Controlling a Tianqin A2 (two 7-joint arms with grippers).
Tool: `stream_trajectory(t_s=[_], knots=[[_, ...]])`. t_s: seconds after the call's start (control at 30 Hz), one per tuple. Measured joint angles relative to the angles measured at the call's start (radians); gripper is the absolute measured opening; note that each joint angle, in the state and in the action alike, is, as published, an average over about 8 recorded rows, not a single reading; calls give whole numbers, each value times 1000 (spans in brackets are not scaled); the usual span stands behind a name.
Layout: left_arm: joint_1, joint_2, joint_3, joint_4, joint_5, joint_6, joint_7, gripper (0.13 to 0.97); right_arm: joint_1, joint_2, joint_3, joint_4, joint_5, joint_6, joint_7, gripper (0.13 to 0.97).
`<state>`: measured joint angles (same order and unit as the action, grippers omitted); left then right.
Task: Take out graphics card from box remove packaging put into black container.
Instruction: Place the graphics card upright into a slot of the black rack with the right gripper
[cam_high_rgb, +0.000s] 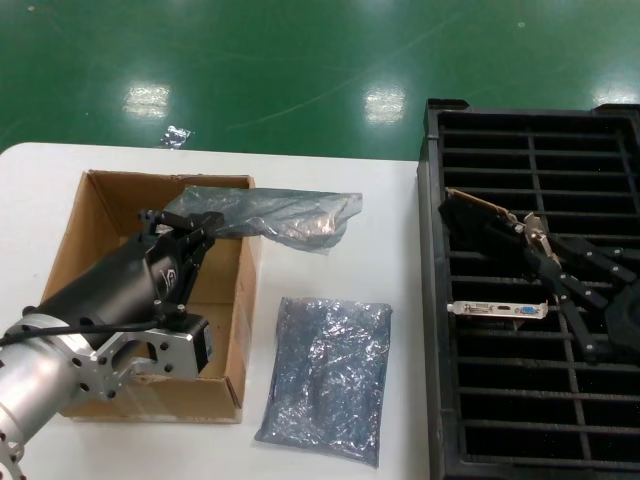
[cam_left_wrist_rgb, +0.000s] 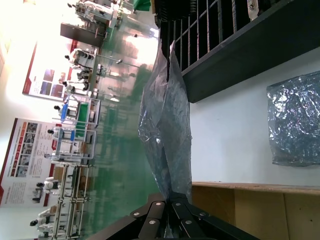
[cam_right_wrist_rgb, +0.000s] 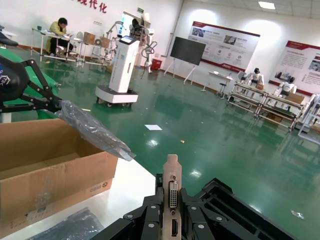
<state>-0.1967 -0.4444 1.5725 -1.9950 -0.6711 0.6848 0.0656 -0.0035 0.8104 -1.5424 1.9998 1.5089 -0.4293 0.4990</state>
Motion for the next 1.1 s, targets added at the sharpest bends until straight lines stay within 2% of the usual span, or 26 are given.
stream_trajectory(t_s=[0.4,0.6,0.73,0.83,1.1], knots=[[0,0,0,0,0,0,0,138,2,-1,-2,1,-8,0,4,187],[0,0,0,0,0,0,0,138,42,-4,-21,17,-114,-36,63,187],[0,0,0,0,0,0,0,138,113,34,-34,36,-199,-123,141,187],[0,0,0,0,0,0,0,138,199,94,-52,48,-218,-223,191,187],[0,0,0,0,0,0,0,138,497,232,-157,59,-134,-551,261,187]])
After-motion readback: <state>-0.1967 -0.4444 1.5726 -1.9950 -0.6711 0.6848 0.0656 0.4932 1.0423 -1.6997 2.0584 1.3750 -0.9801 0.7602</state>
